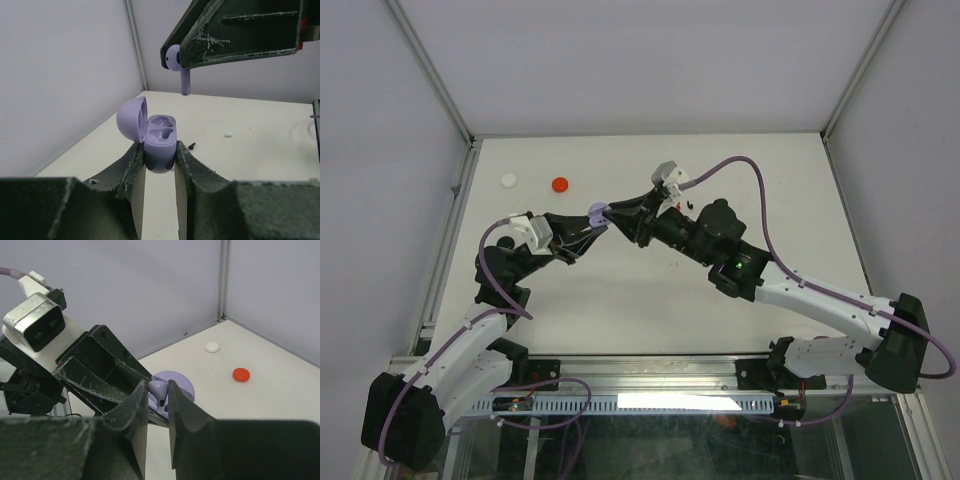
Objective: Insert the wireless bluetooth earbuds into the charging case
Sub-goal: Place the earbud in the charging case.
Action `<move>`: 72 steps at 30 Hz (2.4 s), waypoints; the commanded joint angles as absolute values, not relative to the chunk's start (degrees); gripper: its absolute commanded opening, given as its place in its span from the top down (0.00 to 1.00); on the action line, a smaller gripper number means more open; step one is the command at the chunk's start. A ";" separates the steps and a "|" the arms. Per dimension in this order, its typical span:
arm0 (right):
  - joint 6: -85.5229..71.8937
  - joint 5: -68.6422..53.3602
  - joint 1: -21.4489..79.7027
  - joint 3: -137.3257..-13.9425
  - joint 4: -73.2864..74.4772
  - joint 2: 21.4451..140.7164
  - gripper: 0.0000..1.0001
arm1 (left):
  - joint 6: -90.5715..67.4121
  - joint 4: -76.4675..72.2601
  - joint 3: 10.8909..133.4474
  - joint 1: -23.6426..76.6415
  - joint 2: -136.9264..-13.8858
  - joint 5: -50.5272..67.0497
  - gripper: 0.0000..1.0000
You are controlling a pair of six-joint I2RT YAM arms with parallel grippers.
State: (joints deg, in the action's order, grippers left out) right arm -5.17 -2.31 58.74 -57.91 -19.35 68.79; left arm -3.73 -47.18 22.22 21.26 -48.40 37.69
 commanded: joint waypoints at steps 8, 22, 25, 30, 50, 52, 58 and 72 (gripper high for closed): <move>-2.36 -3.73 60.07 -59.62 -25.91 71.66 0.85 | -4.92 -49.92 22.15 20.74 -47.02 40.14 1.00; -1.45 -3.10 60.62 -60.03 -25.48 72.34 0.85 | -5.01 -49.29 22.48 20.74 -47.19 40.47 1.00; -0.86 -2.59 60.69 -59.95 -25.57 72.25 0.85 | -5.01 -49.20 22.46 20.72 -47.22 40.52 1.00; 0.12 -1.67 60.83 -59.57 -24.75 72.33 0.86 | -5.08 -49.17 22.50 20.74 -47.19 40.51 1.00; 1.43 -2.53 61.31 -59.65 -21.87 73.43 0.86 | -6.15 -48.09 23.13 20.81 -47.11 39.64 1.00; 1.43 -2.53 61.39 -59.72 -21.30 73.60 0.86 | -6.20 -48.00 23.12 20.73 -47.02 39.57 1.00; 1.43 -2.53 61.38 -59.75 -20.22 72.96 0.86 | -6.15 -47.56 23.20 20.76 -47.02 39.05 1.00; 1.89 3.13 61.28 -64.88 -9.25 69.76 0.43 | -5.50 -43.35 24.19 20.74 -47.20 34.92 1.00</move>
State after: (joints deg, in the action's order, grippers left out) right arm 0.62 -0.21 61.17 -60.47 -12.71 73.19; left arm -5.54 -43.64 22.22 21.26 -47.68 37.41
